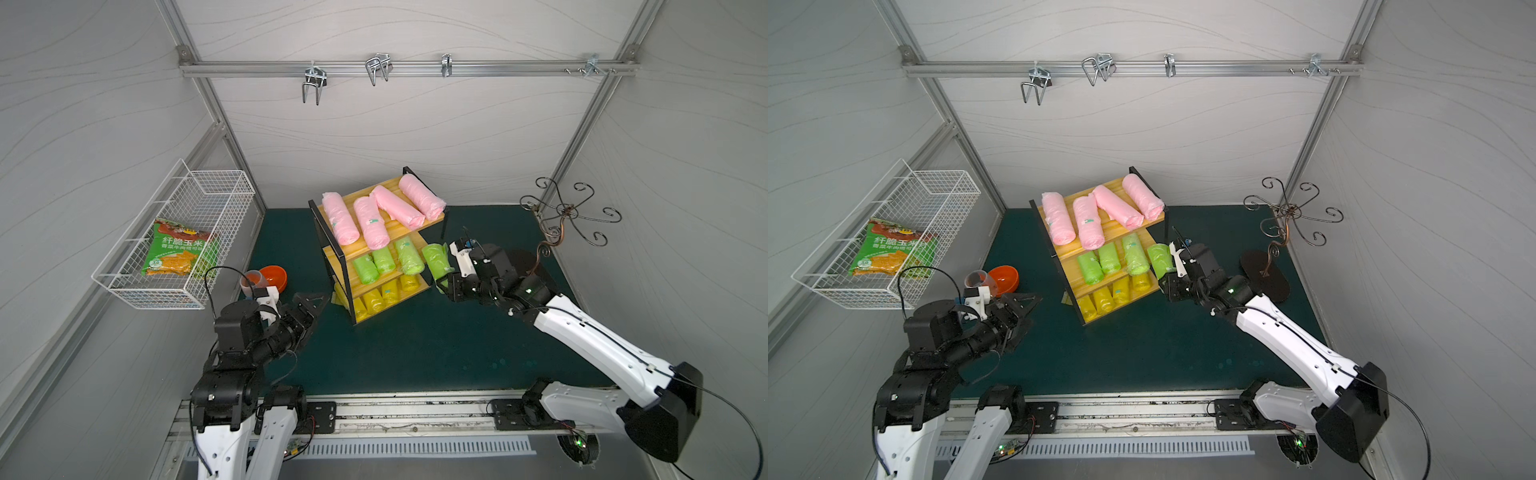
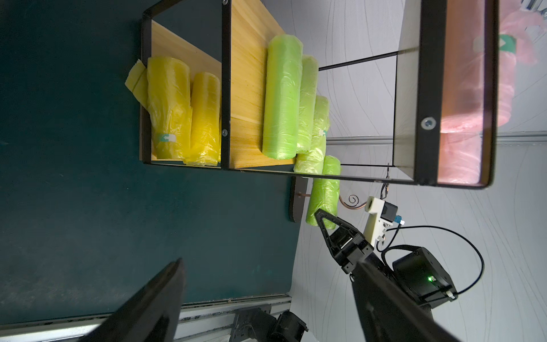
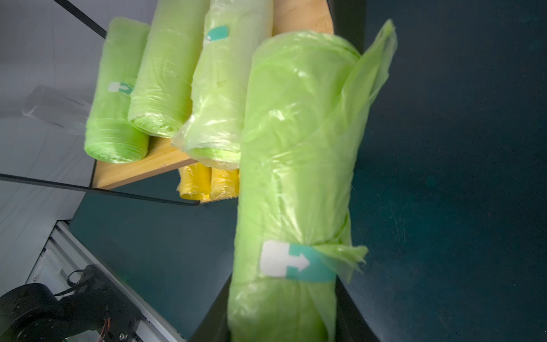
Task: Sort the rolls of trash bags by color and place them on the shelf
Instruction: Place the roll of trash bags on the shelf.
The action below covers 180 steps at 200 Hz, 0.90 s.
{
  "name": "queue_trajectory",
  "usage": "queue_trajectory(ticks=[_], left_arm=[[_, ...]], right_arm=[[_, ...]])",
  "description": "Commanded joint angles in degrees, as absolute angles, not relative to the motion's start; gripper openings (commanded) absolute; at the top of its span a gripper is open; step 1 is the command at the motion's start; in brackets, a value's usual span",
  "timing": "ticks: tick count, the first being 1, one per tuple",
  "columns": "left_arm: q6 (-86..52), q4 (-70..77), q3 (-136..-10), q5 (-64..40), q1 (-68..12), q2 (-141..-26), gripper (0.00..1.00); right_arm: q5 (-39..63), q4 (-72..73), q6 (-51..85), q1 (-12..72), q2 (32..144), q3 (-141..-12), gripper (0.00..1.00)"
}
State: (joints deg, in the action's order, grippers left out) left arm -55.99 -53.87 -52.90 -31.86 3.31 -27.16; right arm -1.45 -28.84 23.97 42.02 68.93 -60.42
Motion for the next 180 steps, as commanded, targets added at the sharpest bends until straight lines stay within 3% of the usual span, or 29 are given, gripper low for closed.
queue_trajectory(ticks=[1, 78, 180], left_arm=[[-54.67, -53.0, -54.47, -31.36, 3.25, -26.89, 0.92], [-54.49, -51.86, -53.52, -31.38, 3.08, -27.42, 0.92], [-54.45, -51.93, -53.3, -31.03, 3.05, -27.42, 0.92]], right_arm=[[-4.21, -20.98, 22.97, 41.62, 70.57, -63.54, 0.0], [-3.61, -16.8, 23.23, 41.73, 75.82, -65.62, 0.0], [-1.15, -15.61, 19.35, 44.16, 73.83, -65.54, 0.0]])
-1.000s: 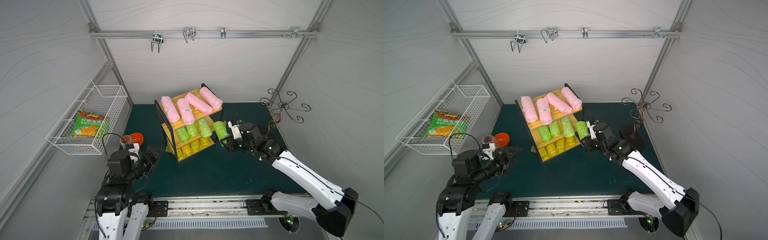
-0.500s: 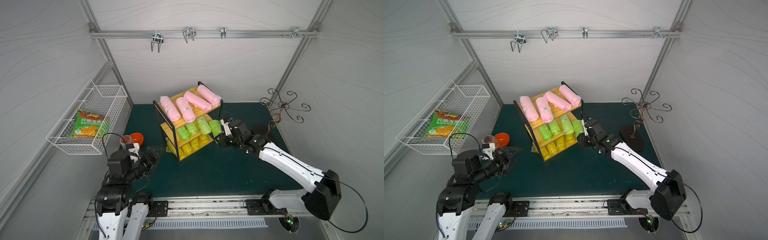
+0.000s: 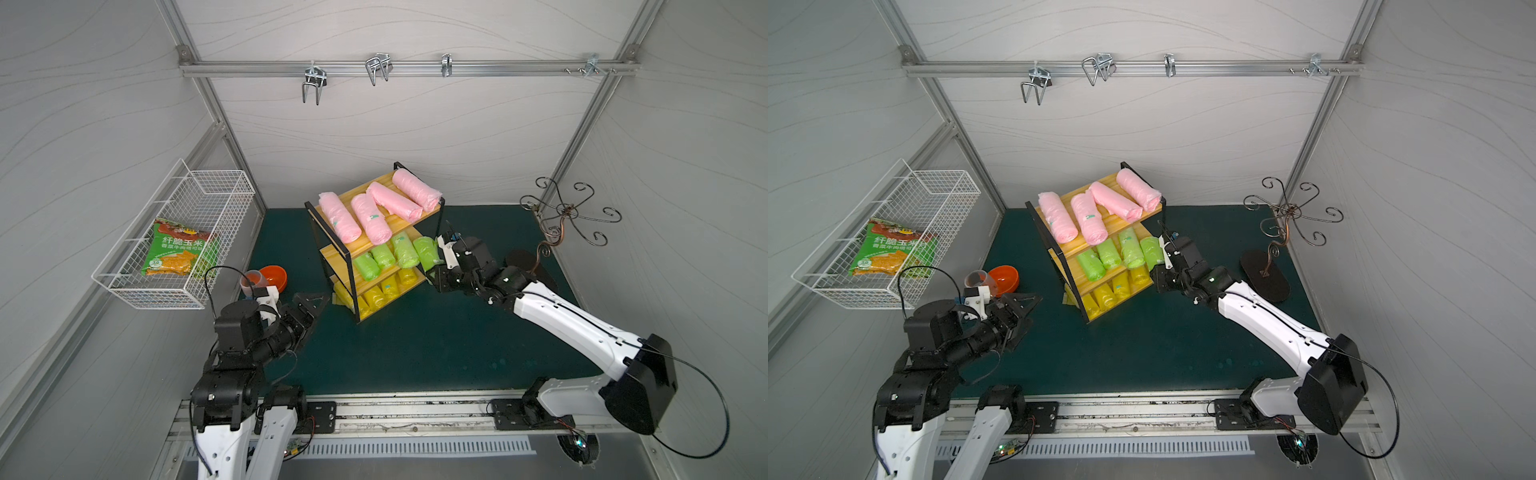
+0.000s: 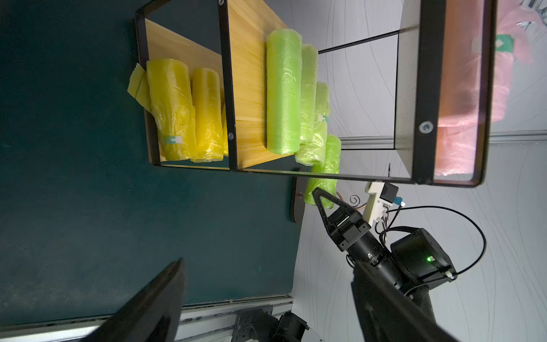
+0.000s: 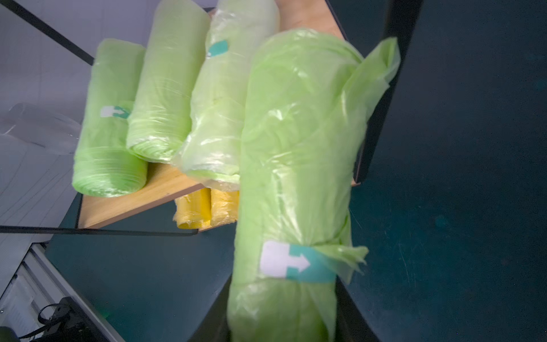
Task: Sort the rolls of trash bags by color and place them on the shelf
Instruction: Place the roll of trash bags on the shelf.
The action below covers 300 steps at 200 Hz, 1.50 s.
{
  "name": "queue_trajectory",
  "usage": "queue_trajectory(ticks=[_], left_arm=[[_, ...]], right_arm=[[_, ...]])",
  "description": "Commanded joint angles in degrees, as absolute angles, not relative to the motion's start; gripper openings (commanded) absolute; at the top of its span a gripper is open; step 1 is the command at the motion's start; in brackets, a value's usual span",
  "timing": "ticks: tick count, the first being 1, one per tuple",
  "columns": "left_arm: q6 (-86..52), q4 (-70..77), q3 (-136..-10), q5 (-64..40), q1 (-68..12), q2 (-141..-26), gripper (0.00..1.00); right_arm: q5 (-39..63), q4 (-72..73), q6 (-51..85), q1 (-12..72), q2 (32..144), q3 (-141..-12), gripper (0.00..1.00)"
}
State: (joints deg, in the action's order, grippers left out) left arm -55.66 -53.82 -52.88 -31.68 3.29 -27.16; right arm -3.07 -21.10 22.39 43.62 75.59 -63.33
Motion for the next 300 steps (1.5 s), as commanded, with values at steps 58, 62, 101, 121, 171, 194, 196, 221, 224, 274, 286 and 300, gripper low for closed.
queue_trajectory(ticks=[58, 62, 101, 121, 171, 194, 196, 221, 224, 274, 286, 300], left_arm=[[-54.41, -52.25, -53.09, -30.94, 3.07, -27.25, 0.91], [-54.4, -52.29, -53.09, -30.94, 3.08, -27.25, 0.91], [-54.32, -52.3, -53.09, -30.86, 2.99, -27.51, 0.91], [-54.32, -52.14, -53.09, -30.77, 2.99, -27.62, 0.91], [-54.32, -51.94, -53.0, -30.56, 2.99, -27.95, 0.91], [-54.23, -51.9, -53.17, -30.54, 2.99, -28.12, 0.91], [-54.23, -52.02, -53.17, -30.53, 2.99, -28.12, 0.91], [-54.14, -52.0, -53.12, -30.47, 2.97, -28.29, 0.91], [-54.14, -51.97, -53.12, -30.34, 2.92, -28.3, 0.91], [-53.88, -52.21, -52.73, -30.17, 2.9, -28.21, 0.91], [-53.88, -52.21, -52.65, -30.2, 2.9, -28.12, 0.91], [-53.79, -52.3, -52.46, -30.21, 2.88, -28.04, 0.9]], right_arm=[[-1.55, -15.86, 15.71, 42.84, 75.66, -65.65, 0.0], [-1.54, -15.66, 15.56, 42.43, 75.88, -65.61, 0.0], [0.1, -14.12, 14.59, 38.42, 78.14, -67.04, 0.0], [0.74, -13.91, 13.68, 37.52, 79.61, -68.45, 0.0], [2.1, -11.71, 13.66, 37.39, 83.09, -70.42, 0.0], [3.08, -10.37, 14.63, 37.44, 84.82, -70.75, 0.0], [3.12, -10.24, 14.73, 37.42, 84.95, -70.71, 0.0], [3.6, -8.47, 15.95, 37.38, 86.03, -70.46, 0.0], [3.67, -8.24, 16.11, 37.38, 86.16, -70.35, 0.0], [4.56, -7.14, 16.87, 37.66, 87.75, -70.91, 0.0], [4.72, -7.07, 16.8, 37.86, 88.1, -71.02, 0.0], [4.82, -7.18, 16.79, 37.95, 88.6, -71.26, 0.0]])
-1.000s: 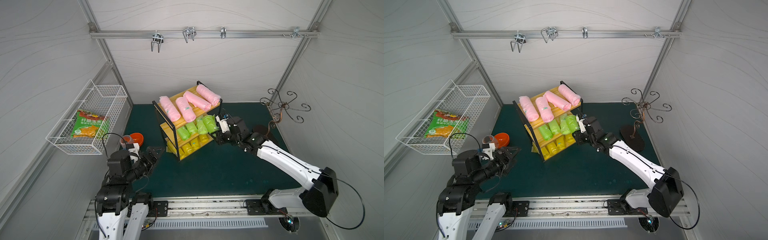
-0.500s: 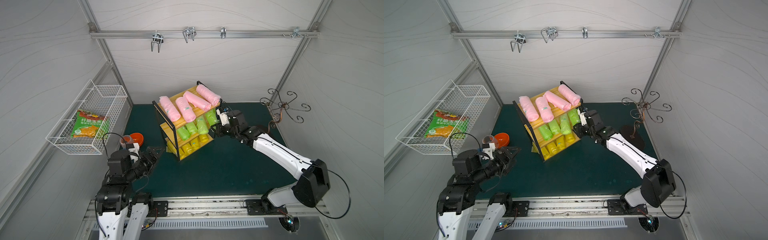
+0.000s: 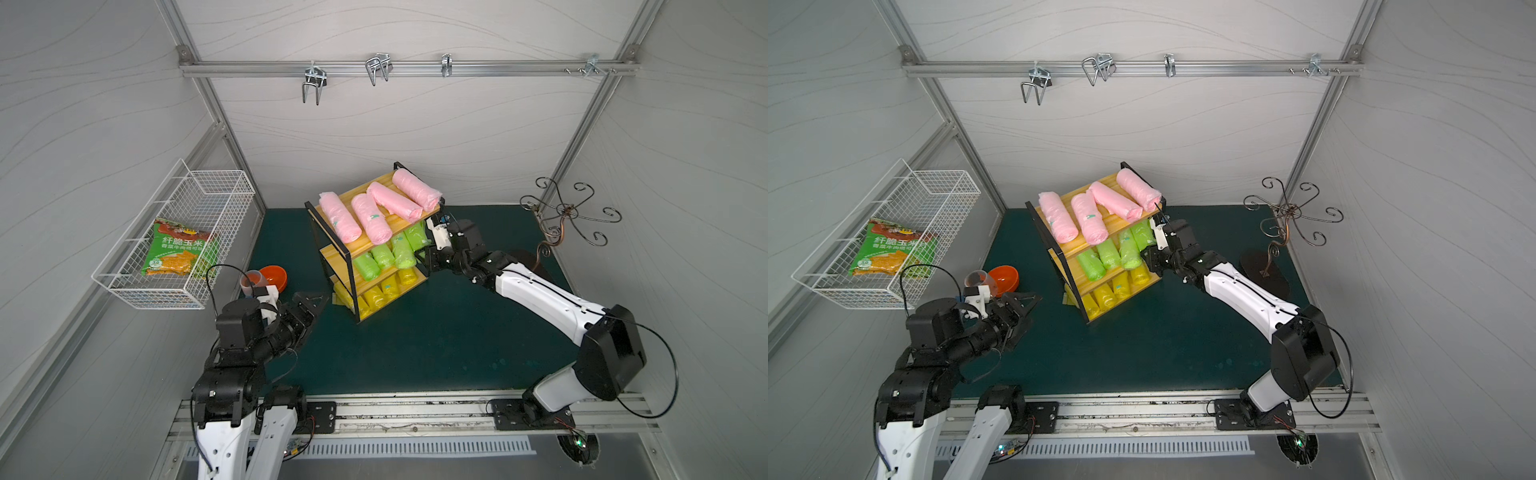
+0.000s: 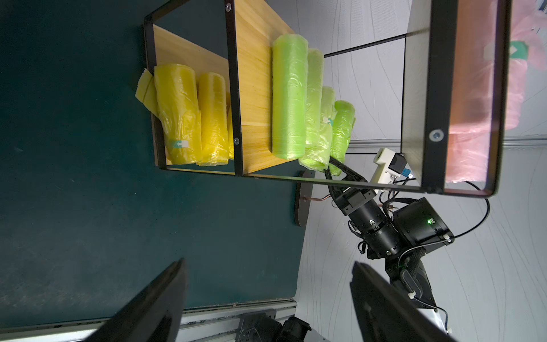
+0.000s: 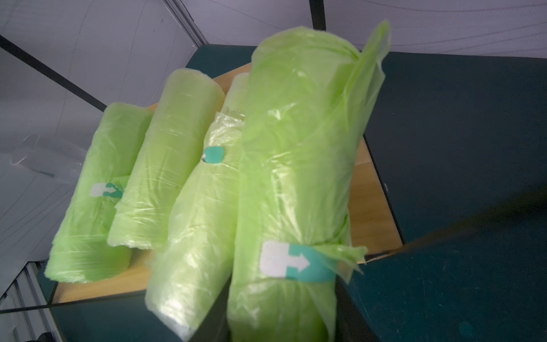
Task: Sort the rolls of trash bags by color and place them on the shelf
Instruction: Place the roll of trash bags on the shelf.
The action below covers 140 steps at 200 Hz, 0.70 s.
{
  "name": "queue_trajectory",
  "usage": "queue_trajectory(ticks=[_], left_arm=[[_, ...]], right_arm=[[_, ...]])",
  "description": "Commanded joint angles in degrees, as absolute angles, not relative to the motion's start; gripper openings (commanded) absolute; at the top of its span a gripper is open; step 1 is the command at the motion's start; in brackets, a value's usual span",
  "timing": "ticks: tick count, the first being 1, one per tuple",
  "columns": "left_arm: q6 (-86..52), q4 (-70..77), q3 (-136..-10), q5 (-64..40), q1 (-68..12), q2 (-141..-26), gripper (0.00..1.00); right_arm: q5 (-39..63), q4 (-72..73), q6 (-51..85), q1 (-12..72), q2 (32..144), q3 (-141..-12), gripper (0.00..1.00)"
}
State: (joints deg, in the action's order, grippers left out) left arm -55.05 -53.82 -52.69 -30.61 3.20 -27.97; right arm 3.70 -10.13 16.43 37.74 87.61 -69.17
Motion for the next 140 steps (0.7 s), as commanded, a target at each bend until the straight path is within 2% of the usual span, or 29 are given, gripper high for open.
queue_trajectory(ticks=[1, 140], left_arm=[[-53.79, -52.3, -52.46, -30.13, 2.89, -28.04, 0.9], [-53.46, -52.65, -52.1, -29.81, 2.89, -27.77, 0.9]], right_arm=[[4.83, -7.2, 16.79, 37.96, 88.6, -71.27, 0.0], [5.18, -7.89, 16.56, 38.37, 93.07, -75.15, 0.0]])
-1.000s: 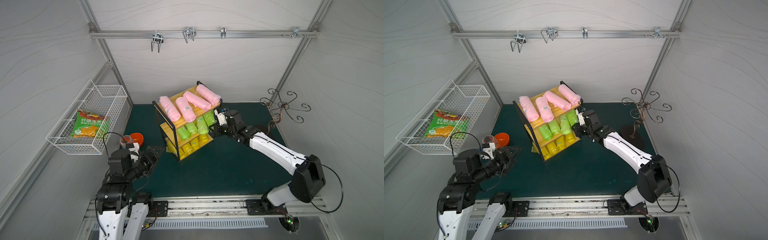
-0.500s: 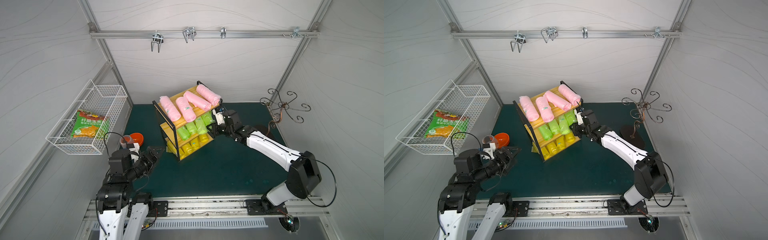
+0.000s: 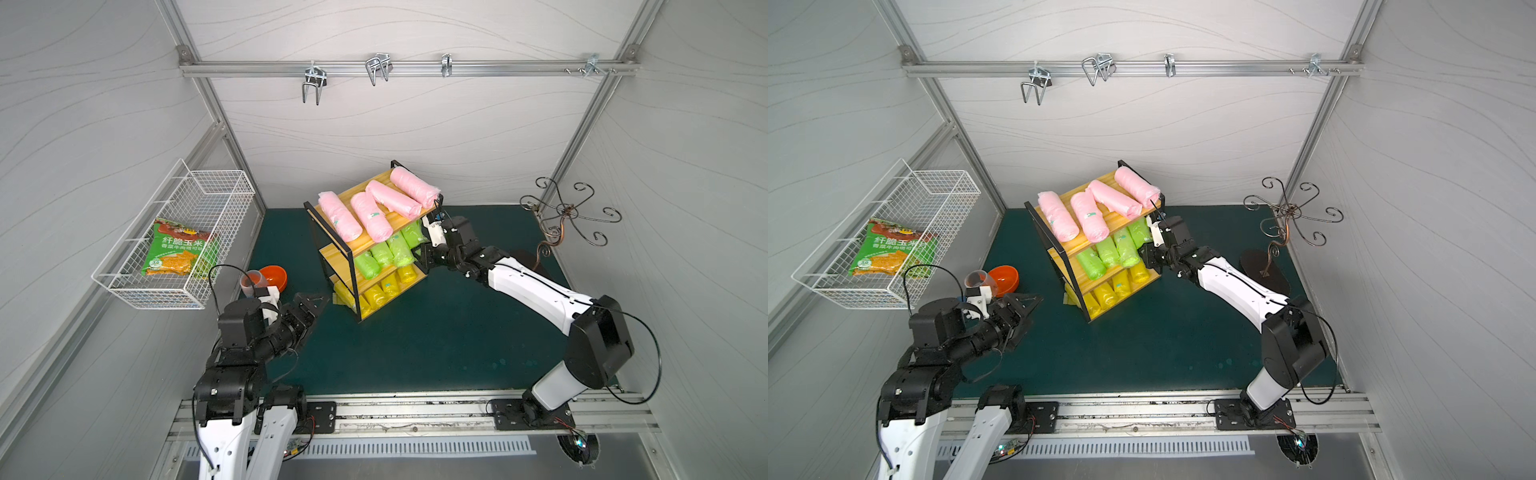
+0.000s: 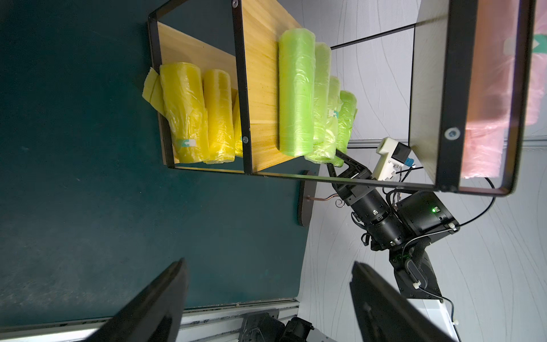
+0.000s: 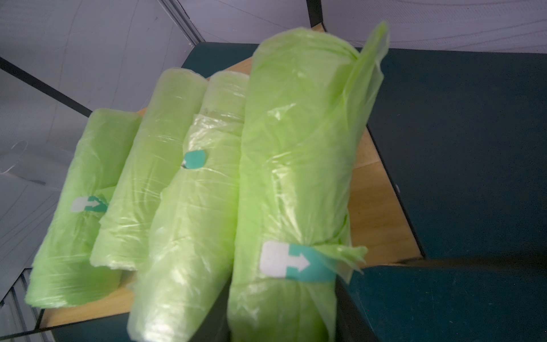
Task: Sort the rolls of trash bags by color and place them on the shelf
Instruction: Place the roll of trash bags on the shelf.
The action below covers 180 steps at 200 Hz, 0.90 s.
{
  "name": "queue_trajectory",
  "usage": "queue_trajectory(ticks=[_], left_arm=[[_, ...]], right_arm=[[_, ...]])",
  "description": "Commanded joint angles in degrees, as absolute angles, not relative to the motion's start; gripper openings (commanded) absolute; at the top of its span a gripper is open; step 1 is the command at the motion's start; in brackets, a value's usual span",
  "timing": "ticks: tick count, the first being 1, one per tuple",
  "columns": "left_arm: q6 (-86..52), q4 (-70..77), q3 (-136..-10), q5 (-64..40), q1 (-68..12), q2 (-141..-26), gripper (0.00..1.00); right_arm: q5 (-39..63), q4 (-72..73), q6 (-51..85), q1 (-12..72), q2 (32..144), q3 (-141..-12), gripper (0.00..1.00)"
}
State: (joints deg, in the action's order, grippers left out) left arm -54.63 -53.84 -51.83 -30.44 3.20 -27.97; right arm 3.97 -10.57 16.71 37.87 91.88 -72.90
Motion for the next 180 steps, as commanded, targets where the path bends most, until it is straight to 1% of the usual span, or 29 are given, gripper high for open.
queue_trajectory(ticks=[1, 61, 86, 111, 136, 148, 180], left_arm=[[-53.45, -52.69, -52.11, -29.85, 2.89, -27.77, 0.9], [-53.26, -52.74, -52.08, -29.64, 2.9, -27.69, 0.9], [-53.26, -52.83, -52.03, -29.62, 2.9, -27.69, 0.9], [-53.26, -52.91, -51.94, -29.67, 2.9, -27.52, 0.9], [-53.26, -52.95, -51.94, -29.66, 2.9, -27.43, 0.9], [-53.26, -52.91, -51.94, -29.63, 2.9, -27.41, 0.9], [-53.21, -52.98, -51.86, -29.75, 2.9, -27.42, 0.9]], right_arm=[[5.18, -7.86, 16.54, 38.34, 93.07, -75.15, 0.0], [6.69, -6.19, 16.24, 39.57, 91.41, -73.59, 0.0], [8.46, -4.13, 16.84, 39.79, 90.27, -72.61, 0.07], [9.4, -3.25, 17.23, 39.92, 89.51, -72.4, 0.17], [8.93, -4.41, 17.05, 39.92, 89.38, -73.16, 0.39], [8.49, -5.02, 17.04, 39.98, 89.4, -73.4, 0.47], [6.96, -7.91, 16.59, 39.95, 89.31, -74.85, 0.56]])
